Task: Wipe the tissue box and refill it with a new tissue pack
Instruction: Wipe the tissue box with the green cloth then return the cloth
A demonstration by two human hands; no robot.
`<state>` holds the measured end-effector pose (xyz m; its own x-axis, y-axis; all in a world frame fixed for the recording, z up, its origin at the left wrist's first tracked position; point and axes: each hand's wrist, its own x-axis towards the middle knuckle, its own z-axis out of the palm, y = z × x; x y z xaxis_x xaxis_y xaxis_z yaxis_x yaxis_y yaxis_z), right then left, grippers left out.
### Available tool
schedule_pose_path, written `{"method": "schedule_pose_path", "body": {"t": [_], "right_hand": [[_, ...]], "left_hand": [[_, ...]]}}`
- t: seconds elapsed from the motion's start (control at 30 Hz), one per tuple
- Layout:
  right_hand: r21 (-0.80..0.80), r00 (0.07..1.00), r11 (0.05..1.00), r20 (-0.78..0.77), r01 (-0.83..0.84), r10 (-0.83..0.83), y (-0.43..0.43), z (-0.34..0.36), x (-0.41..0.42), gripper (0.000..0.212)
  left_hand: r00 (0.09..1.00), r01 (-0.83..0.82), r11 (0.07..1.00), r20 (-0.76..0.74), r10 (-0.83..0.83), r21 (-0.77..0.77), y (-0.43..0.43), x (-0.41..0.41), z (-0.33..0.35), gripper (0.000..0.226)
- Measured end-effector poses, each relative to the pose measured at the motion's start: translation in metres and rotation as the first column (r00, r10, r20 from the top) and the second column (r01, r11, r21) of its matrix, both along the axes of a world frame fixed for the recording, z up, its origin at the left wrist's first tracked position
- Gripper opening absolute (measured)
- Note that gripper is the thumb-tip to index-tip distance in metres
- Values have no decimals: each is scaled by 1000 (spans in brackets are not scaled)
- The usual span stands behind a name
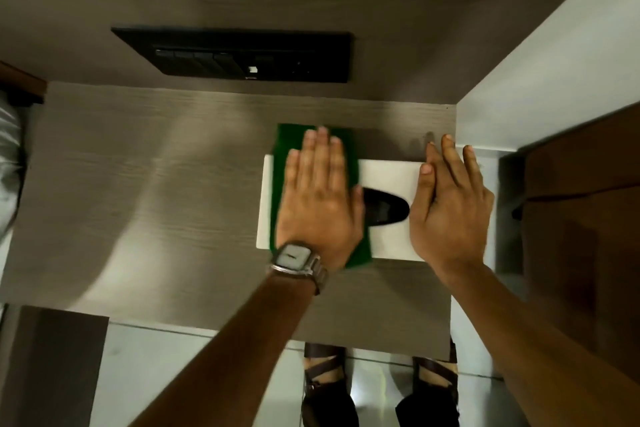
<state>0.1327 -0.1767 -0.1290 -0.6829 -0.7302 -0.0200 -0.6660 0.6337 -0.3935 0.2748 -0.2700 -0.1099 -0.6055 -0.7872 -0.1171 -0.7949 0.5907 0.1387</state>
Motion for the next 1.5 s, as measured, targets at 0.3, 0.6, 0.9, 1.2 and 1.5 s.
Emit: {"method": "schedule_pose_path", "body": {"t": [0.3, 0.6, 0.9, 1.2, 1.5], "right_hand": [[11, 1000, 1000, 15, 4, -4, -1, 1, 1, 67], [11, 999, 1000, 42, -10, 10, 2, 0, 0, 60], [-20, 999, 1000, 45, 3, -2, 2, -1, 0, 54], [-48, 991, 995, 113, 83, -77, -4, 31, 4, 59], [193, 948, 933, -36, -305, 317, -51, 17, 103, 61]], "left_hand": [[1000, -15, 999, 4, 15, 32, -28, 48, 3, 68], [958, 284, 955, 25, -287, 81, 2, 77, 4, 65], [995, 95, 995, -21, -94, 39, 29, -5, -2, 69], [919, -9, 986, -387, 74, 166, -21, 53, 9, 61], [931, -81, 981, -338, 136, 174, -40, 67, -23, 61]]}}
